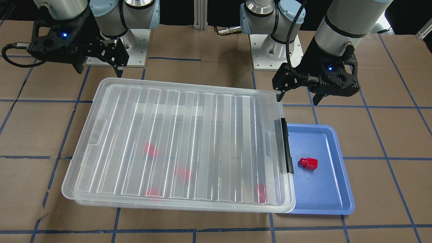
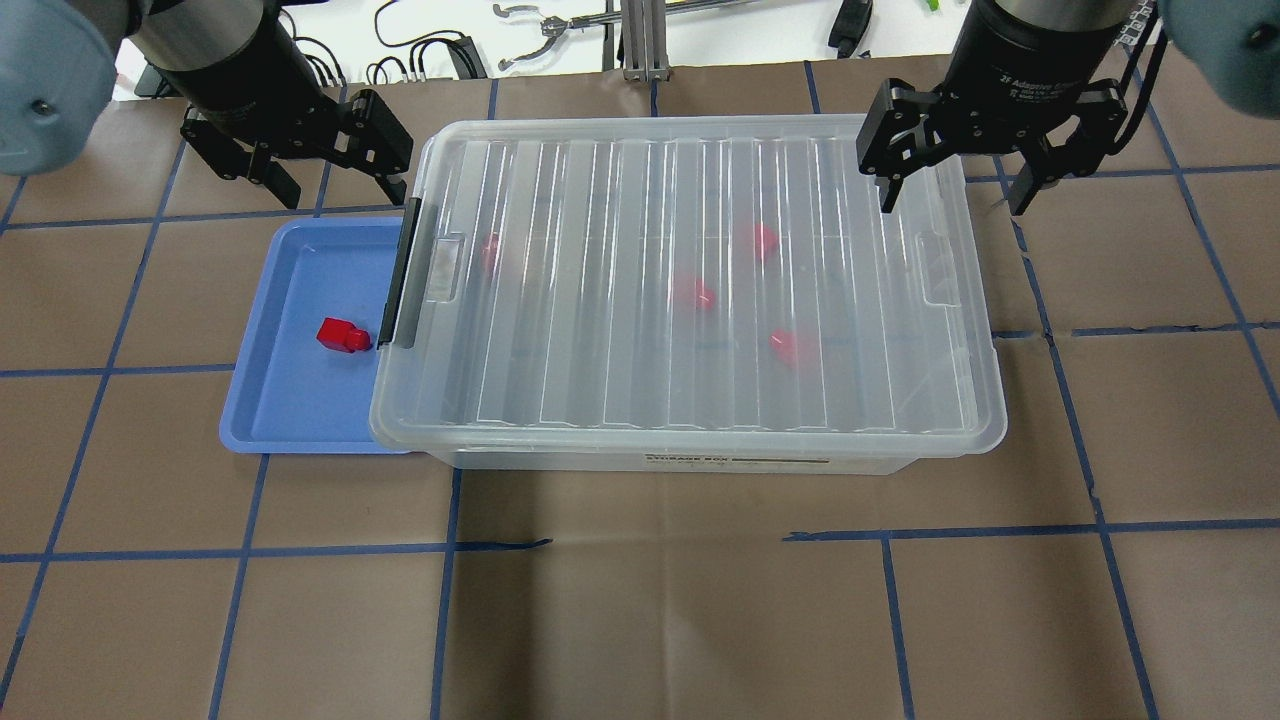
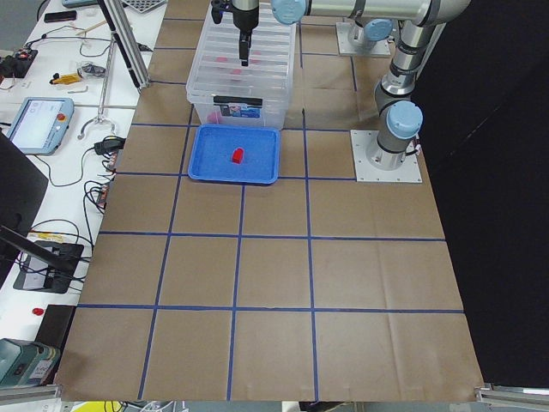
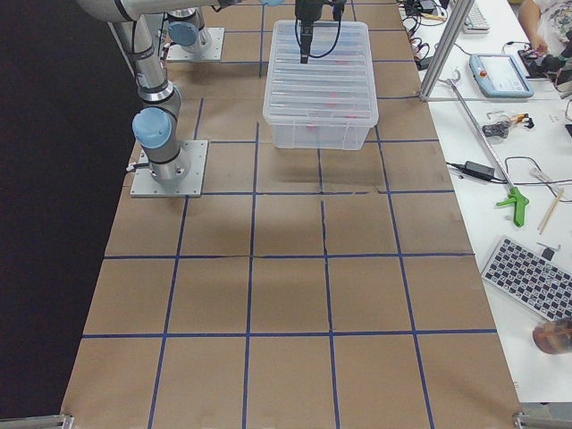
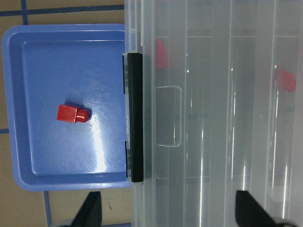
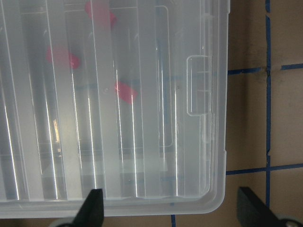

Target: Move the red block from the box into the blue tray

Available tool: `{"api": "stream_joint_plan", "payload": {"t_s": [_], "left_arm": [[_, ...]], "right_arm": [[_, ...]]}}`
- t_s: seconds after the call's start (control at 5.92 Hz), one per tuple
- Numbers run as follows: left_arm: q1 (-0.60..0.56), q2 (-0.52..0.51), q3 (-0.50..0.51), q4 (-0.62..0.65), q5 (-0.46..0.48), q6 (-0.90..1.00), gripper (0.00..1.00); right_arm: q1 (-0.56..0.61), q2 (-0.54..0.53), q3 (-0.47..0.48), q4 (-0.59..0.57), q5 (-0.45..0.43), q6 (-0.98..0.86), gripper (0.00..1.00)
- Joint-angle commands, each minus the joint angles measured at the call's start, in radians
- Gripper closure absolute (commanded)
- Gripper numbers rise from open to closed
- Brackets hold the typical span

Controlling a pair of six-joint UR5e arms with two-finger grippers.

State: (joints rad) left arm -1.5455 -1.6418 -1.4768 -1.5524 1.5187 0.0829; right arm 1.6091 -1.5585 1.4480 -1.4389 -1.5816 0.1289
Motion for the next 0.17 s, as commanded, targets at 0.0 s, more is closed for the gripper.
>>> {"api": "stream_joint_plan", "payload": {"t_s": [0.0], "left_arm": [[-0.001,-0.001,0.001,0.0,0.0,0.0,0.01]], "right_arm": [[0.0,0.0,0.002,0.0,0.0,0.0,0.0]]}}
